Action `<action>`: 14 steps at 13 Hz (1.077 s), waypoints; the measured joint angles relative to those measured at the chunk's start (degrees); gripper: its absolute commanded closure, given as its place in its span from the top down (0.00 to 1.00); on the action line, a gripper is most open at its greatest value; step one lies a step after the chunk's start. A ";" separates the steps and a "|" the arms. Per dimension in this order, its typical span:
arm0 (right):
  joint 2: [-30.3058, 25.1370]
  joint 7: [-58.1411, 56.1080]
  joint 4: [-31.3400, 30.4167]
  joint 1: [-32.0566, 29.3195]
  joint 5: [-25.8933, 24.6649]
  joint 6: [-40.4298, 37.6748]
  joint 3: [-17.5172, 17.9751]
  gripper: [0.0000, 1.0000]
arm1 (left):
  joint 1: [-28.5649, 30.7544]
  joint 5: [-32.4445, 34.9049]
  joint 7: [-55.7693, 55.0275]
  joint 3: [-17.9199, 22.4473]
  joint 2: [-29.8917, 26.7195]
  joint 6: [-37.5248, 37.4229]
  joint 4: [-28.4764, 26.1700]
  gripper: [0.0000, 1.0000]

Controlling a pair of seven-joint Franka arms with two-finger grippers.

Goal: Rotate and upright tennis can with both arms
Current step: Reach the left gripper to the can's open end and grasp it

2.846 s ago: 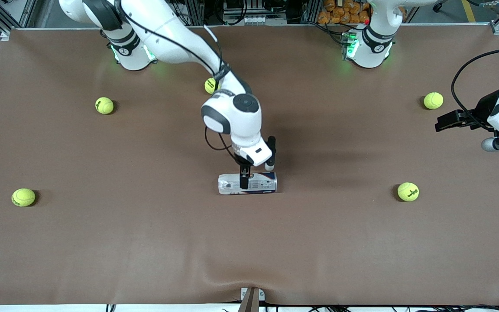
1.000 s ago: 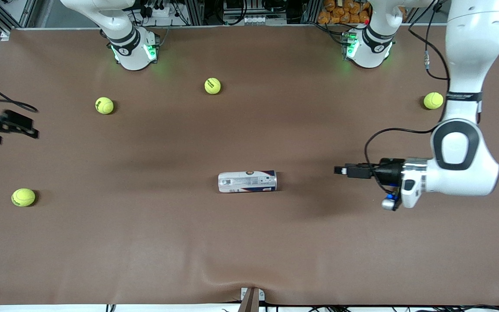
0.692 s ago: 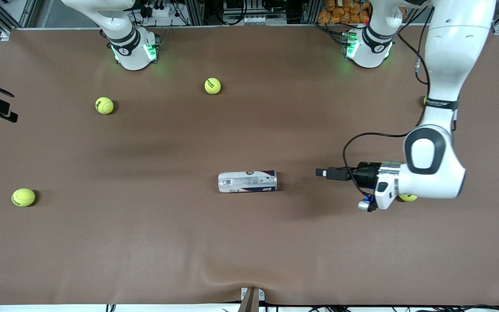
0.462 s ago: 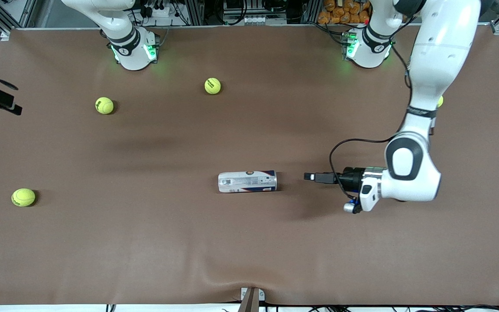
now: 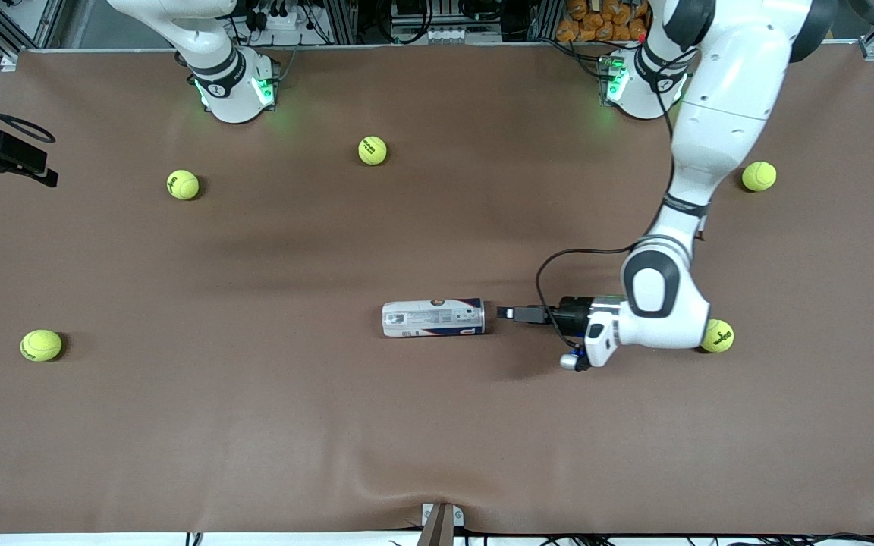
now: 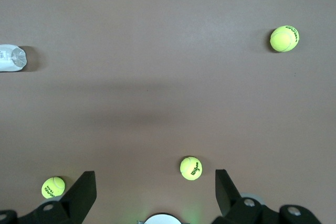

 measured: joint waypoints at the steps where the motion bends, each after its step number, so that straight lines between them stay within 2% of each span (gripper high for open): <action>1: -0.01 0.00 0.03 0.06 -0.02 0.00 0.17 1.00 | -0.62 -0.71 0.36 0.00 0.59 0.20 0.00 1.00; 3: -0.08 0.00 0.39 0.09 -0.22 -0.31 0.28 1.00 | -1.16 -2.00 0.50 0.01 1.43 0.26 0.01 1.00; 7: -0.16 0.00 2.01 0.09 -1.51 -0.47 0.28 1.00 | -2.38 -5.96 1.78 0.00 3.21 0.96 0.13 0.89; 8: -0.15 0.00 2.07 0.08 -1.54 -0.47 0.27 1.00 | -3.08 -6.40 2.06 -0.01 3.65 2.32 0.38 0.82; 9: -0.13 0.01 2.07 0.08 -1.64 -0.47 0.27 1.00 | -3.69 -6.79 2.63 -0.01 4.01 3.22 0.63 0.65; 10: -0.12 0.02 2.07 0.09 -1.73 -0.47 0.27 1.00 | -4.02 -6.99 3.38 -0.01 4.25 3.65 0.80 0.56; 11: -0.12 0.04 2.07 0.08 -1.78 -0.47 0.27 1.00 | -4.13 -7.06 3.75 -0.01 4.33 3.76 0.96 0.50; 13: -0.12 0.11 2.07 0.08 -1.78 -0.47 0.26 1.00 | -4.08 -7.08 3.88 0.08 4.33 3.76 1.70 0.46; 14: -0.12 0.12 2.07 0.08 -1.78 -0.47 0.27 1.00 | -4.07 -7.08 3.89 0.11 4.32 3.77 2.16 0.38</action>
